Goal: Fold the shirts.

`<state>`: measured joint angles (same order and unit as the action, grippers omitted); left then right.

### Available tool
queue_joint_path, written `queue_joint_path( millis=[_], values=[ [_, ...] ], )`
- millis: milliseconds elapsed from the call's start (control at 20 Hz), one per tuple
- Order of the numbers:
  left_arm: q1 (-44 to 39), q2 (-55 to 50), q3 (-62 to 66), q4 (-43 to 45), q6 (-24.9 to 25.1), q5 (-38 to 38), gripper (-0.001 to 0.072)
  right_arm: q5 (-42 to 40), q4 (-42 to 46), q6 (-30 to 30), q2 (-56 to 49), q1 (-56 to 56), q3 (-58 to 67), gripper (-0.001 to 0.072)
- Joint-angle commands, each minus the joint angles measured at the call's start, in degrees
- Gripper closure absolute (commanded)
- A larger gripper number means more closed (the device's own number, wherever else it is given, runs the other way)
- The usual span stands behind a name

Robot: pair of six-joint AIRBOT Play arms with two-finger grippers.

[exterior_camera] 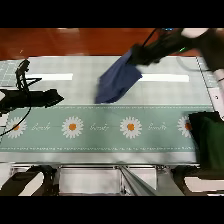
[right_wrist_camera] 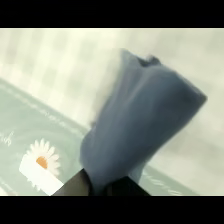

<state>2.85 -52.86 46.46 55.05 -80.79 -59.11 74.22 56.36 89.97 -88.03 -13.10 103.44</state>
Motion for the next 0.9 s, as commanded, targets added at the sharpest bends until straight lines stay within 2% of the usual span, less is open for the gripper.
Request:
queue_joint_path(
  millis=[0,400,550,700,850],
  values=[
    [-0.02,0.07,-0.02,-0.02,0.04,-0.02,0.0692,8.61,5.57,4.11,3.48,8.02,9.25,0.0687],
    [0.04,1.57,1.53,-1.09,-0.66,0.2,0.0692,23.74,6.1,5.33,16.15,41.77,9.2,0.0687],
    [0.02,1.55,1.7,-1.09,-0.68,0.5,0.0692,32.41,11.17,5.14,18.12,53.96,9.09,0.0687],
    [0.0,1.55,1.7,-1.09,-0.68,1.62,0.0692,32.37,11.39,5.07,23.3,64.08,1.77,0.0687],
    [0.0,1.55,1.7,-1.07,-0.66,2.8,0.0692,32.37,14.19,2.58,30.82,72.39,-13.2,0.0686]
  ],
)
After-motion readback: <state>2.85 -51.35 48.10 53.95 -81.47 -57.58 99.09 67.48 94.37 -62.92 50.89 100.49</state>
